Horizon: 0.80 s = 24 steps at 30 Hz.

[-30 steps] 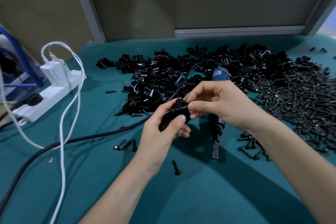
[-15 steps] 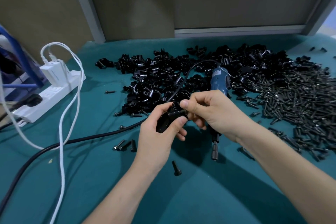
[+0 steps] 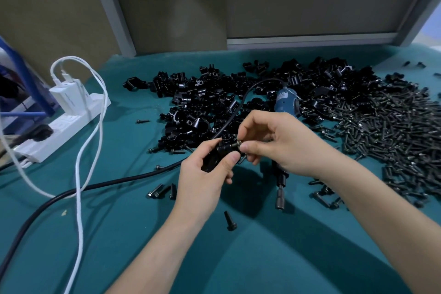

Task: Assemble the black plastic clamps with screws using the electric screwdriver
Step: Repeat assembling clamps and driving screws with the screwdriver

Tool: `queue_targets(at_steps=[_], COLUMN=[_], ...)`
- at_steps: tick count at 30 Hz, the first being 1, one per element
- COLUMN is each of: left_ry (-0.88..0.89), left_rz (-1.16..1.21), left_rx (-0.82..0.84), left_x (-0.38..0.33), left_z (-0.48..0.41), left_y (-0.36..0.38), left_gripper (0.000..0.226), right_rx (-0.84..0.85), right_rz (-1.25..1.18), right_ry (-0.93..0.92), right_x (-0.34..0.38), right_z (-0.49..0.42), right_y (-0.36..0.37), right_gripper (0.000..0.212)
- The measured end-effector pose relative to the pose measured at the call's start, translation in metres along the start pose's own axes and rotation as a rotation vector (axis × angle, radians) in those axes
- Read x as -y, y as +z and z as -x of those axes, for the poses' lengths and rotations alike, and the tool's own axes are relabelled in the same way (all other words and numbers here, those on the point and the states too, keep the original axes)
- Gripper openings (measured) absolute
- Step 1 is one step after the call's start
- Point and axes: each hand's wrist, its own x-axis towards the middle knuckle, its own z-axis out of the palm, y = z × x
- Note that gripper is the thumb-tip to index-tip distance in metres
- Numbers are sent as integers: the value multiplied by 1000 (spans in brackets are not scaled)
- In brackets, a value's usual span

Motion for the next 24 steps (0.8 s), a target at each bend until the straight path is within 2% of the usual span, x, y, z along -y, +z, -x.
queue_targets(at_steps=[4,8,12,13,15,17,18,21,22,24], left_ry=[49,126,143,133,116,79,55,-40,-69,-120], left_rz=[-53,-185,-200,-187,-171,-124,-86,87,145,231], left_rx=[-17,-10,-2,0,19,35,37,50,50,46], left_x=[1,1,1,2,3,4,4,4,4,3], left_z=[1,4,2,2,2,2,1,1,1,0], left_y=[0,-2,-3,-2,-1,0,0,1,2,1], left_gripper=[18,22,25,24,22,21,20,6,12,21], right_rx=[-32,-43,-48,-99,-306,-493,-528,-488,-466,-454], right_rz=[74,160,205,222,290,372,379,221,113,-56], right_ry=[16,75,139,156,202,325,423,674,713,746], right_x=[3,4,3,2,-7,-23,-32,-47,-48,-49], right_z=[0,0,0,0,-3,-6,-8,-16,-19,-25], right_y=[2,6,6,2,-12,-32,-41,-49,-49,-47], right_gripper=[9,30,41,44,48,51,54,70,72,62])
